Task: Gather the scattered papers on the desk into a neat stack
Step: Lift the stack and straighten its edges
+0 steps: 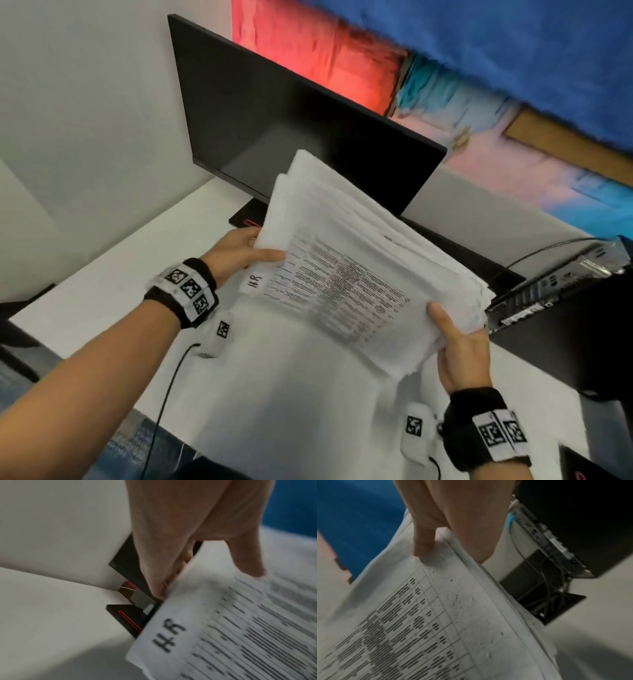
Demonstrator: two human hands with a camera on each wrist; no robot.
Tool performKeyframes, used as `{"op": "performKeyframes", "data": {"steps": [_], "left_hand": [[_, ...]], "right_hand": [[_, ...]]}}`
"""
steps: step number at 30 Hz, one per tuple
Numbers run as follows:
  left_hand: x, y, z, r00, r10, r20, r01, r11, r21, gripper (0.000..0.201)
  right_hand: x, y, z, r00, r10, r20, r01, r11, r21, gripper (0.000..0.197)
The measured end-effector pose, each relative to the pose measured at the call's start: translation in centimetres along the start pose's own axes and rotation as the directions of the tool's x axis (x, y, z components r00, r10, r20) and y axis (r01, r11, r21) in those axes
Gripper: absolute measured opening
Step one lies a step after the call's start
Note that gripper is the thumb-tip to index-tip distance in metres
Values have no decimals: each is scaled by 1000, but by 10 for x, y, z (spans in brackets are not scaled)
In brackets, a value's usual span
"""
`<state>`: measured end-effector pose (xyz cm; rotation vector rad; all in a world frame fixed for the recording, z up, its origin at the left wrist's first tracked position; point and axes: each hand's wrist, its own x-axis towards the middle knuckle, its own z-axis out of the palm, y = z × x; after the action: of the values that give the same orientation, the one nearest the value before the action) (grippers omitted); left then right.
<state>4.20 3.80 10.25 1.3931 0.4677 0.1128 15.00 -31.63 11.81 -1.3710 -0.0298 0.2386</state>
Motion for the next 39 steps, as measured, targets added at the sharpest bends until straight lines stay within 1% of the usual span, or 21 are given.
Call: {"op": "performKeyframes", "data": {"steps": [1,2,4,5,7,8,9,11,12,14,15,17,20,22,25,28,30,33,35,38,39], "left_hand": [[1,1,7,996,56,-67,-55,998,13,53],[0,1,16,984,110,-141,-111,994,-1,46],[0,-3,30,950,186,-250,-207,976,-60,44],[0,-8,36,939,202,-277,-236,967,-94,45],[0,-21,42,933,181,-312,-239,958,-159,43],[0,-29,44,935,147,-323,-214,960,-181,42],[-1,-37,46,939,111,-326,-180,965,-188,41],[-1,-54,50,946,63,-319,-110,985,-130,41],[0,-60,51,949,42,-312,-74,993,-91,42],[3,-69,55,949,-6,-315,-10,999,-51,43],[4,-71,57,946,-22,-323,8,999,-45,43],[5,-69,61,942,-26,-334,10,999,-50,39],[7,-62,63,942,-10,-335,-17,997,-79,30],[7,-58,60,942,13,-336,-28,999,-39,34],[11,-49,55,923,64,-380,-54,998,37,43],[16,-32,61,906,112,-409,-98,994,57,43],[20,-18,70,891,155,-426,-132,988,85,40],[29,-4,83,855,147,-498,-132,989,66,43],[37,0,85,821,117,-558,-98,993,63,43],[50,-1,81,790,69,-609,-47,998,52,32],[52,-2,79,786,58,-615,-38,998,47,28]], "right_hand": [[-2,-6,4,999,-44,29,44,999,-24,33],[-4,-12,9,996,-75,48,77,996,-46,32],[-10,-18,15,990,-126,69,131,989,-67,32],[-11,-17,15,987,-144,66,148,987,-67,34],[-13,-7,13,989,-144,44,147,986,-80,39],[-13,3,9,993,-111,26,113,989,-90,42],[-11,17,3,999,-48,2,48,992,-114,47],[-9,44,-8,993,97,-66,-108,975,-194,54],[-5,57,-14,984,143,-109,-166,955,-245,53],[0,72,-20,961,195,-194,-249,918,-309,51],[3,75,-21,954,196,-228,-263,912,-316,51],[9,72,-18,958,157,-239,-226,928,-297,48],[10,56,-10,969,126,-210,-177,953,-244,45],[6,53,-11,979,97,-180,-142,955,-259,45],[4,51,-16,989,52,-140,-85,965,-246,55],[3,44,-14,992,-49,-118,20,973,-231,69],[4,39,-7,985,-101,-141,69,974,-214,70],[6,31,5,975,-110,-192,79,984,-162,59],[11,28,9,967,-85,-239,56,990,-129,39],[20,29,9,957,-75,-281,33,988,-152,12],[21,29,9,955,-72,-288,27,987,-157,7]]}}
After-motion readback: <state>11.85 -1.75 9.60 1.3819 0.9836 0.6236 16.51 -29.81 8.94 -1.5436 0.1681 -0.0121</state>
